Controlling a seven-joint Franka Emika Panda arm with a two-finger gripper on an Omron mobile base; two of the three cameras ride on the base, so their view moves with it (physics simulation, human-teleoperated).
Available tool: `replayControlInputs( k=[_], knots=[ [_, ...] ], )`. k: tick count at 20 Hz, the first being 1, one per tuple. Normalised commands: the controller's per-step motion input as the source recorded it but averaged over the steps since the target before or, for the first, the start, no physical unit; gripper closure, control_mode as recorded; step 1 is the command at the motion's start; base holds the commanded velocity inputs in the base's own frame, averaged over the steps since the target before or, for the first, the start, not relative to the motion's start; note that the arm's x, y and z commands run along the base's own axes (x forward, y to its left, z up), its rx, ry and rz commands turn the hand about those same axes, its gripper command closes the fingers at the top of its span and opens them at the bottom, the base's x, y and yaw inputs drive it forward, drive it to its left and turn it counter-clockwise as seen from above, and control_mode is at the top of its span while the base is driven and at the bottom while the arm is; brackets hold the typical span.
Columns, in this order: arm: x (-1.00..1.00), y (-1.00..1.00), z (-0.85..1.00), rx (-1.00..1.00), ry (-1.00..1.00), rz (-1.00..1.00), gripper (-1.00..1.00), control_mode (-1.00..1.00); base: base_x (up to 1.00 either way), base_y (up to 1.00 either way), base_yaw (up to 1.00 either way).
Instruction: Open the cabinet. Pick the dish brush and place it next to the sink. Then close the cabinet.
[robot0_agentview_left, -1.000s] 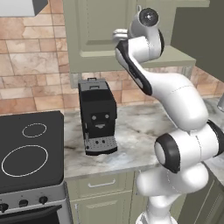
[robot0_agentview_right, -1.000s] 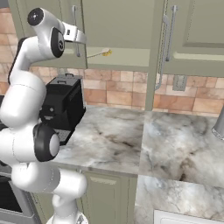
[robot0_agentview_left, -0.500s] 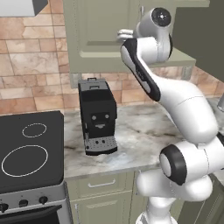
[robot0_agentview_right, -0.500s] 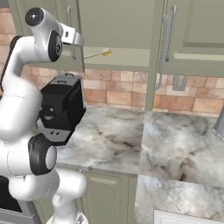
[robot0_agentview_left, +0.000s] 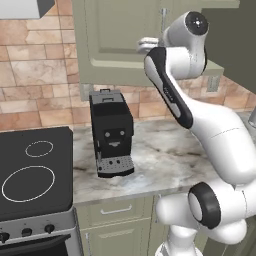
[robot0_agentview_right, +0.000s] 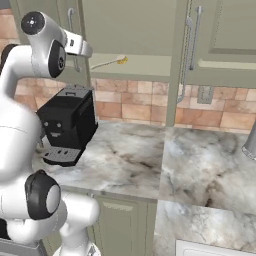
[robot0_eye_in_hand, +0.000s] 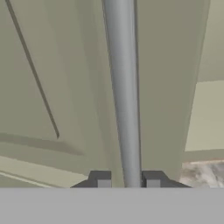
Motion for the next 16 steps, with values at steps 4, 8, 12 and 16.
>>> replayControlInputs(
  k=[4,8,12,16],
  knots=[
    [-0.43,0.33,0.06,0.00,0.04,0.00,1.00,-1.00,0.00,0.00,0.00],
    [-0.39,0.40,0.05,0.00,0.05,0.00,1.00,-1.00,0.00,0.00,0.00],
    [-0.39,0.44,0.03,0.00,0.04,0.00,1.00,-1.00,0.00,0.00,0.00],
    [-0.44,0.46,0.02,0.00,0.00,0.01,1.00,-1.00,0.00,0.00,0.00]
  ],
)
